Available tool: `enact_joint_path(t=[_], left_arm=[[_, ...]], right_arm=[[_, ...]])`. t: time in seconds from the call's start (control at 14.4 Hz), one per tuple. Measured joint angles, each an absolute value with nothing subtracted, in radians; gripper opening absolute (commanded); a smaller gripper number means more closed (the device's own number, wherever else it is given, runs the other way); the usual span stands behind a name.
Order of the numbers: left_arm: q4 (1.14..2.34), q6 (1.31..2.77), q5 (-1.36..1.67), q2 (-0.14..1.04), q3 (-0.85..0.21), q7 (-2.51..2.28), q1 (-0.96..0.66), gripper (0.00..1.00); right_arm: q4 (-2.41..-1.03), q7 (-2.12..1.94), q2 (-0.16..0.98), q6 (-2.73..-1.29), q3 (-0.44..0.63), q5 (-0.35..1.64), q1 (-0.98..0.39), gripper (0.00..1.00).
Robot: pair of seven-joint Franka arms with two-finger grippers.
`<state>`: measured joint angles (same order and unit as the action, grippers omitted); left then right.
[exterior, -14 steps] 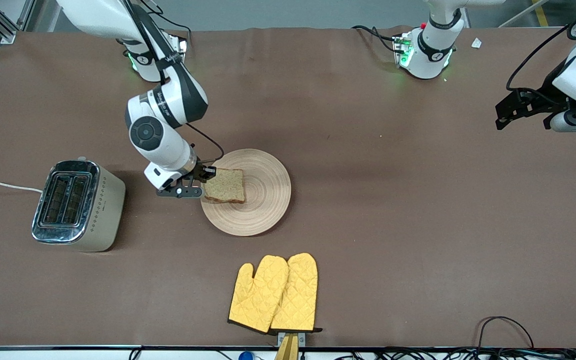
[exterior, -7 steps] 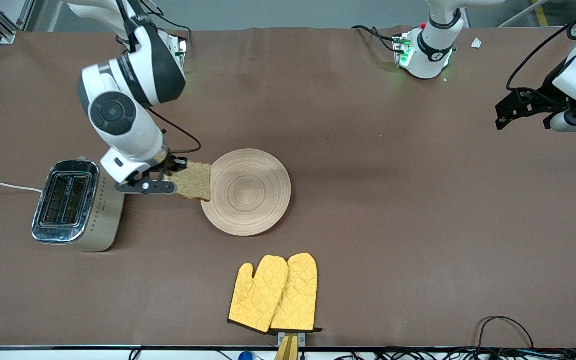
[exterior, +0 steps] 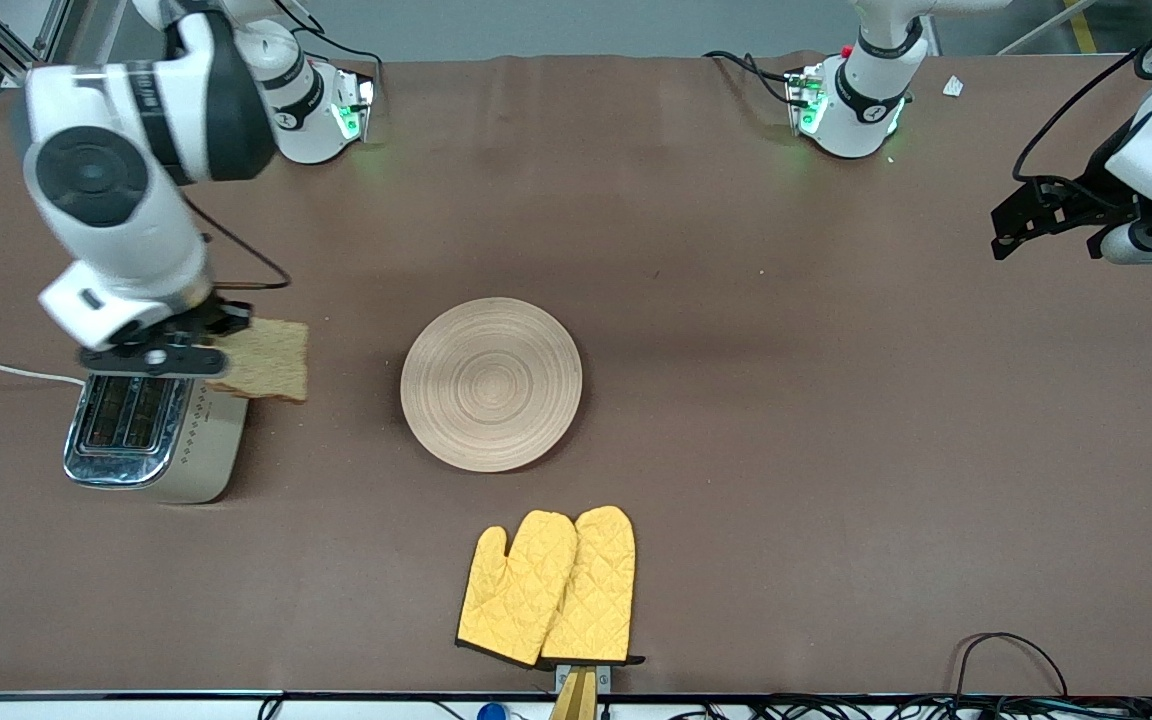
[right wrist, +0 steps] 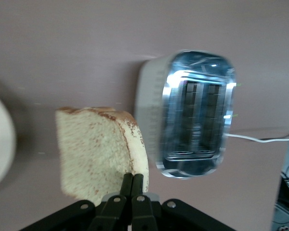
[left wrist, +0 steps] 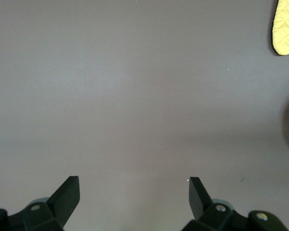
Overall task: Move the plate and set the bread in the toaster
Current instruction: 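Carry the bread with the right gripper above the toaster slot, then lower the bread into the toaster slot with the right gripper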
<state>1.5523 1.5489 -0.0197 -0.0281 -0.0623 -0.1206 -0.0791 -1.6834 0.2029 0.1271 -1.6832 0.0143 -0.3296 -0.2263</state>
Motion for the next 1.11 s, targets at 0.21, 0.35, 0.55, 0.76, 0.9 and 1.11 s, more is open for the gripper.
enact_joint_path(t=[0.21, 0.35, 0.55, 0.76, 0.9, 1.11], left_arm=[[1.552, 1.549, -0.020, -0.024, -0.062, -0.121, -0.079, 1.00], [1.552, 1.549, -0.020, -0.020, -0.062, -0.121, -0.079, 1.00], [1.552, 1.549, -0.020, -0.017, -0.062, -0.121, -0.079, 1.00], [1.552, 1.551, -0.020, -0.014, -0.062, -0.121, -0.079, 1.00], [1.552, 1.553, -0.020, -0.012, -0.062, -0.121, -0.080, 1.00], [1.552, 1.553, -0.020, -0.010, -0.062, -0.121, -0.080, 1.00]], right_arm=[[-1.684, 0.079, 0.108, -1.682, 0.020, -0.333, -0.089, 0.00], [-1.688, 0.060, 0.108, -1.683, 0.021, -0.333, -0.048, 0.00], [-1.689, 0.060, 0.109, -1.695, 0.016, -0.345, -0.045, 0.00], [-1.693, 0.061, 0.113, -1.742, 0.014, -0.389, -0.044, 0.00], [-1.698, 0.061, 0.126, -1.781, 0.014, -0.427, -0.038, 0.00], [-1.699, 0.061, 0.157, -1.828, 0.015, -0.452, -0.012, 0.00]])
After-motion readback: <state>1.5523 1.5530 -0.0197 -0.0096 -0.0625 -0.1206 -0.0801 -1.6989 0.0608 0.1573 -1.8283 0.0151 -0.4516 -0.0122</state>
